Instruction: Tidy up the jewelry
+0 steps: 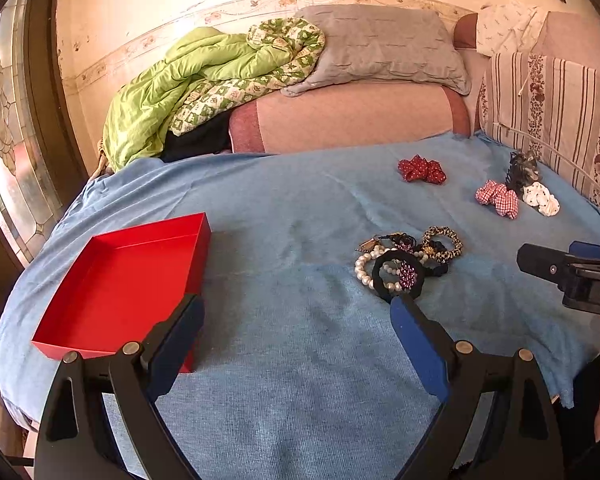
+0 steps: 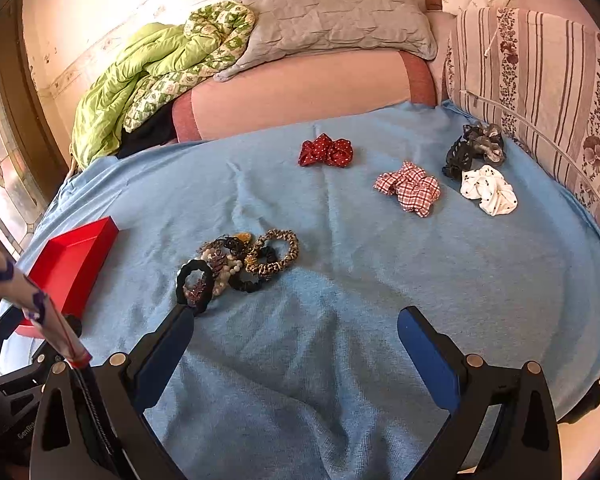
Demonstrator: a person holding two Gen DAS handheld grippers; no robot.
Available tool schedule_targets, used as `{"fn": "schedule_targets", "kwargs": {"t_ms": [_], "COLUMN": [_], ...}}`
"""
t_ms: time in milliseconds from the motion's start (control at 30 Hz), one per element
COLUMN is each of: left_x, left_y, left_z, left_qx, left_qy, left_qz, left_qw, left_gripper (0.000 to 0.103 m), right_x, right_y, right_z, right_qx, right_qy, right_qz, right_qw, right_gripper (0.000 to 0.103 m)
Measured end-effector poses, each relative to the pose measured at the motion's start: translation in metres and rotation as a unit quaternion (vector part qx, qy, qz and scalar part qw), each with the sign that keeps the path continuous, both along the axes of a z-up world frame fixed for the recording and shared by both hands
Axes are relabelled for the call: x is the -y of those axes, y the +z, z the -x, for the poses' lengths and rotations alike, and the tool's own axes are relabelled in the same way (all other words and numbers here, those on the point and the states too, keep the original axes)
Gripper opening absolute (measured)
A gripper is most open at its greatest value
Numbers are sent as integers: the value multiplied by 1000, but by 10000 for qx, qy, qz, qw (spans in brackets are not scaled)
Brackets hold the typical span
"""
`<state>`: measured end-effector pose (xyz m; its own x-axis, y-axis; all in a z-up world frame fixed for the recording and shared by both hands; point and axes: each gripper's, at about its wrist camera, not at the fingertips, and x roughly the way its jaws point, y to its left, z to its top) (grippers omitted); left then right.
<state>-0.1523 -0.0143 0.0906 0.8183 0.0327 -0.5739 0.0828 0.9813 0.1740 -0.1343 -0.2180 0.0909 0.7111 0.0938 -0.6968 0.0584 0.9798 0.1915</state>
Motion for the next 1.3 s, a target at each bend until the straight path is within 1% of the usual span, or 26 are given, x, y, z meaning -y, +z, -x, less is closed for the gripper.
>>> {"fn": "schedule_targets", "kwargs": {"t_ms": [33, 67, 100, 433, 533, 600, 867, 933, 1067, 1167, 1233, 1300], "left_x": [0, -3, -3, 1, -1, -5, -24, -27, -26, -22, -17, -13], "left_y": [0, 0, -1, -3, -6, -7, -9, -11, -13, -14, -14, -15], "left_z": [0, 0, 0, -1, -3, -5, -23, -26, -33, -40, -48, -58], "left_qx": [3, 5, 7, -38, -76, -112, -278, -357, -468, -578, -695, -838], "left_qy": [5, -2, 1, 22, 44, 51, 213, 210, 89, -145, -336, -558], "left_qz": [6, 138, 150, 92, 217, 397, 681, 802, 892, 914, 933, 985], "left_qw": [10000, 9999, 9999, 9999, 9997, 9991, 9971, 9959, 9949, 9940, 9926, 9900], "left_gripper": [94, 94, 94, 94, 94, 94, 94, 94, 94, 94, 94, 94], "right_x": [0, 0, 0, 1, 3, 3, 2, 2, 3, 5, 6, 9], "right_y": [0, 0, 0, -3, -5, -7, -9, -11, -13, -14, -16, -18], "right_z": [0, 0, -1, -2, -4, -5, -10, -12, -16, -19, -23, -30], "right_qx": [4, 10, 12, -27, -60, -84, -119, -149, -197, -239, -304, -387], "right_qy": [15, 38, 48, 53, 109, 118, 299, 298, 270, 308, 374, 391], "right_qz": [-7, -29, -32, -140, -300, -308, -442, -443, -466, -561, -671, -771], "right_qw": [10000, 10000, 10000, 9999, 9995, 9994, 9985, 9985, 9984, 9977, 9966, 9955], "right_gripper": [103, 103, 103, 103, 103, 103, 102, 102, 101, 98, 88, 84]}}
